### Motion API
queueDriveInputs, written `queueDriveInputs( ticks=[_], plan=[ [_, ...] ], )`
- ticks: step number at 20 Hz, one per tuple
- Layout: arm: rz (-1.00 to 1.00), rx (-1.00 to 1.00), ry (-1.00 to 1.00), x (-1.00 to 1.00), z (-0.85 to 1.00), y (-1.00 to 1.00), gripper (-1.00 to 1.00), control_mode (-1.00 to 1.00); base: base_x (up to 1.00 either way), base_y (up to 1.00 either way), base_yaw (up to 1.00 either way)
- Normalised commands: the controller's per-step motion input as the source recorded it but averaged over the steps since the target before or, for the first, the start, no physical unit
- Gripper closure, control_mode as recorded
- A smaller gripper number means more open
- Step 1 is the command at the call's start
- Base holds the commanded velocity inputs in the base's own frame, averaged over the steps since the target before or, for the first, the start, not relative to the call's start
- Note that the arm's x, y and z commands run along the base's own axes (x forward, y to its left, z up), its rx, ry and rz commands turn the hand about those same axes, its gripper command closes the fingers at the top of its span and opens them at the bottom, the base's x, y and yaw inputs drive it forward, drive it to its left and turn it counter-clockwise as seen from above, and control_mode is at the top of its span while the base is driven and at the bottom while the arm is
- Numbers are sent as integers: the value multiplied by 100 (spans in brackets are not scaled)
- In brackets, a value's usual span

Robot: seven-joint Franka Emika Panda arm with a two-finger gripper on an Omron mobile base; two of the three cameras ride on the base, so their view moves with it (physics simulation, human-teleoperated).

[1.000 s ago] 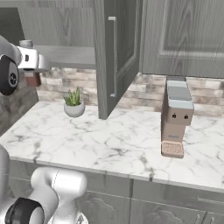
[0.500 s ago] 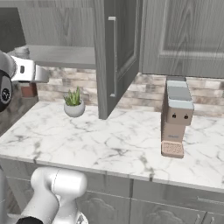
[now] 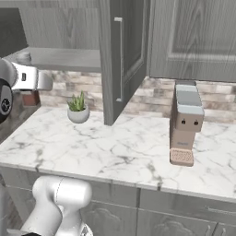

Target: Take the cinnamon bottle from the cabinet and place it on the dining table, next to the plate with the cupcake. Then take the chocolate from the dining counter and place it on the cupcake plate.

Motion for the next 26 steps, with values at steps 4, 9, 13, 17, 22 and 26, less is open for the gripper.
queueDriveInputs(
  ticks=[4, 9, 13, 17, 22, 26],
  plan=[
    [0, 0, 0, 0, 0, 0, 100, 100, -97, -7, 0],
    [0, 0, 0, 0, 0, 0, 100, 100, -100, -6, -3],
    [0, 0, 0, 0, 0, 0, 100, 100, -89, -18, -34],
    [0, 0, 0, 0, 0, 0, 100, 100, -69, -33, -60],
    [0, 0, 0, 0, 0, 0, 100, 100, -28, -45, -71],
    [0, 0, 0, 0, 0, 0, 100, 100, -4, -62, -73]
  ],
)
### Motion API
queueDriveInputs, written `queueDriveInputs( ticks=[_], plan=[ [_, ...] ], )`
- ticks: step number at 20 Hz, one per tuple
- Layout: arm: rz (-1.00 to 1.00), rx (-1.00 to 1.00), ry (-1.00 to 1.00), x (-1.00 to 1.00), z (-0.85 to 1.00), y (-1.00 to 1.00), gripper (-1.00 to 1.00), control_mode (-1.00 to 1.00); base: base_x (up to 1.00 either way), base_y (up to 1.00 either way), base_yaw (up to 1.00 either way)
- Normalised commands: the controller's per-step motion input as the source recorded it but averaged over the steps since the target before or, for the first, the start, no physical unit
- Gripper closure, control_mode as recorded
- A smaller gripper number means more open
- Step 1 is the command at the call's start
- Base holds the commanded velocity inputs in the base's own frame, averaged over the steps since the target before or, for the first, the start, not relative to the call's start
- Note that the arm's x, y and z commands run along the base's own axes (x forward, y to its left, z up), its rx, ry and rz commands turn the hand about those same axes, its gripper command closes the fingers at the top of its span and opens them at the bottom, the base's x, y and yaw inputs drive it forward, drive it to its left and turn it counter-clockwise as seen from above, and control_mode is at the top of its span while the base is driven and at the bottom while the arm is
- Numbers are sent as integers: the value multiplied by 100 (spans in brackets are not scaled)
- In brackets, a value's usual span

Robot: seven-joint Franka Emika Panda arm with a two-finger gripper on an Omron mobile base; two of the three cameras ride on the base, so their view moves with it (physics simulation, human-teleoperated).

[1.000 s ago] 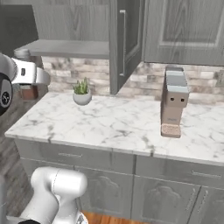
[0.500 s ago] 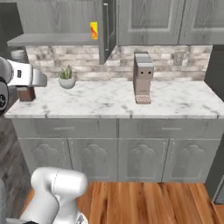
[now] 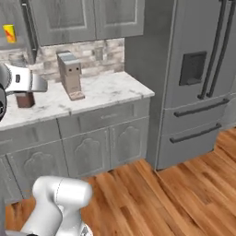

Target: Take the cinnamon bottle from the cabinet and place it on the dining table, next to the plate with the cupcake. Then take the chocolate from the dining counter and place it on the cupcake plate.

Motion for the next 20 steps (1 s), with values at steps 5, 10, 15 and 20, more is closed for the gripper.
queueDriveInputs(
  ticks=[5, 10, 15, 20],
  plan=[
    [0, 0, 0, 0, 0, 0, 100, 100, 0, -70, -70],
    [0, 0, 0, 0, 0, 0, 100, 100, 0, -70, -68],
    [0, 0, 0, 0, 0, 0, 100, 100, 0, -66, -57],
    [0, 0, 0, 0, 0, 0, 100, 100, 0, -10, -47]
  ],
)
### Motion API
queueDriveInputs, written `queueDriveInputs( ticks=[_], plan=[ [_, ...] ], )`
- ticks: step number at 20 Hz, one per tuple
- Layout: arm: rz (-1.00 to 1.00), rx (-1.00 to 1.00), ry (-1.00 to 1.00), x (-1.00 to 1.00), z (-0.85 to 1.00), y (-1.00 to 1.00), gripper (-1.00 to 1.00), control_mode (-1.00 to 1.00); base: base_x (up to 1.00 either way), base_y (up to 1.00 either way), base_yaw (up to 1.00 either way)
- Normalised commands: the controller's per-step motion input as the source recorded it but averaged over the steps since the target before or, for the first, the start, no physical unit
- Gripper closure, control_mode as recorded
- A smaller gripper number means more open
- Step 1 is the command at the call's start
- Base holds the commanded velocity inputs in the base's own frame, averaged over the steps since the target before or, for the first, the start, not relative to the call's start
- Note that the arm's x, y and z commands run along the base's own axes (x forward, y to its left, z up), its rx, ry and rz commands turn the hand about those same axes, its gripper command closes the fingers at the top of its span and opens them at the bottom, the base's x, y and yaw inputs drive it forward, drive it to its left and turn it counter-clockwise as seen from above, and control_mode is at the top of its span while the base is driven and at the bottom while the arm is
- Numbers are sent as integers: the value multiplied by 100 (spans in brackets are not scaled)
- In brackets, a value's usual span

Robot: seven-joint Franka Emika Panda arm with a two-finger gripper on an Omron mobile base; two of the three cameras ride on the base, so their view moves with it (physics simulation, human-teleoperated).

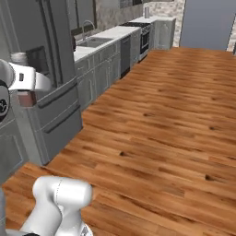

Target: Take the cinnamon bottle from the cabinet and place it on the dining table, next to the plate with the cupcake. Then take the chocolate from the dining counter and place it on the cupcake plate.

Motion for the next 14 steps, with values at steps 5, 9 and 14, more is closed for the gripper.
queueDriveInputs(
  ticks=[5, 9, 14],
  plan=[
    [0, 0, 0, 0, 0, 0, 100, 100, 0, -6, -41],
    [0, 0, 0, 0, 0, 0, 100, 100, 0, -18, -37],
    [0, 0, 0, 0, 0, 0, 100, 100, 11, -38, -31]
  ],
)
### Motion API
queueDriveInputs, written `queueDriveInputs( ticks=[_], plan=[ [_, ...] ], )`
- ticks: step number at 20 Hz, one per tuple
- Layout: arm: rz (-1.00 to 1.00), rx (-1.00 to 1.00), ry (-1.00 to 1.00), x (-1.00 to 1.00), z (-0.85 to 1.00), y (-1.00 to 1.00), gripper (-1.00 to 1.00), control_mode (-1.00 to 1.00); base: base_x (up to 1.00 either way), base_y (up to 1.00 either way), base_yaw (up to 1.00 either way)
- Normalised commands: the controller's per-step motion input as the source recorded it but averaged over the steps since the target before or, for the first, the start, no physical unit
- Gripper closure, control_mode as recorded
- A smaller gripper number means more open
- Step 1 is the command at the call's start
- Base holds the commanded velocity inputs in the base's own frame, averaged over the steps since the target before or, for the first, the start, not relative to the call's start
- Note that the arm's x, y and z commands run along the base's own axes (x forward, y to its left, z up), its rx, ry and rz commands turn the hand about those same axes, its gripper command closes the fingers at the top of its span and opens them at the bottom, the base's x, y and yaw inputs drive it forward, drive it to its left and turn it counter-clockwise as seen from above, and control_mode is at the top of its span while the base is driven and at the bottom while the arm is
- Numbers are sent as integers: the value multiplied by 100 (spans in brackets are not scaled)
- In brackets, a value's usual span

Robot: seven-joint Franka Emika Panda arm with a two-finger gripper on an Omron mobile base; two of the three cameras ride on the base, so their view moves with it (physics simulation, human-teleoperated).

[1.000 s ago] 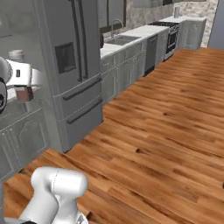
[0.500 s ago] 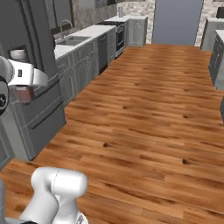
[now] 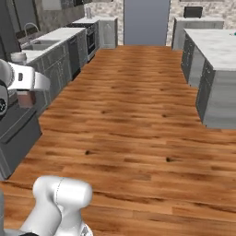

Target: Take the cinnamon bottle from the cabinet and place it on the dining table, next to the plate with the cupcake. Then take the chocolate from the dining counter and place it on the cupcake plate.

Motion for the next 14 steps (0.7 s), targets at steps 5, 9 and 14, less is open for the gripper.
queueDriveInputs(
  ticks=[5, 9, 14],
  plan=[
    [0, 0, 0, 0, 0, 0, 100, 100, 54, -69, -18],
    [0, 0, 0, 0, 0, 0, 100, 100, 95, -86, -17],
    [0, 0, 0, 0, 0, 0, 100, 100, 100, -64, -27]
  ],
)
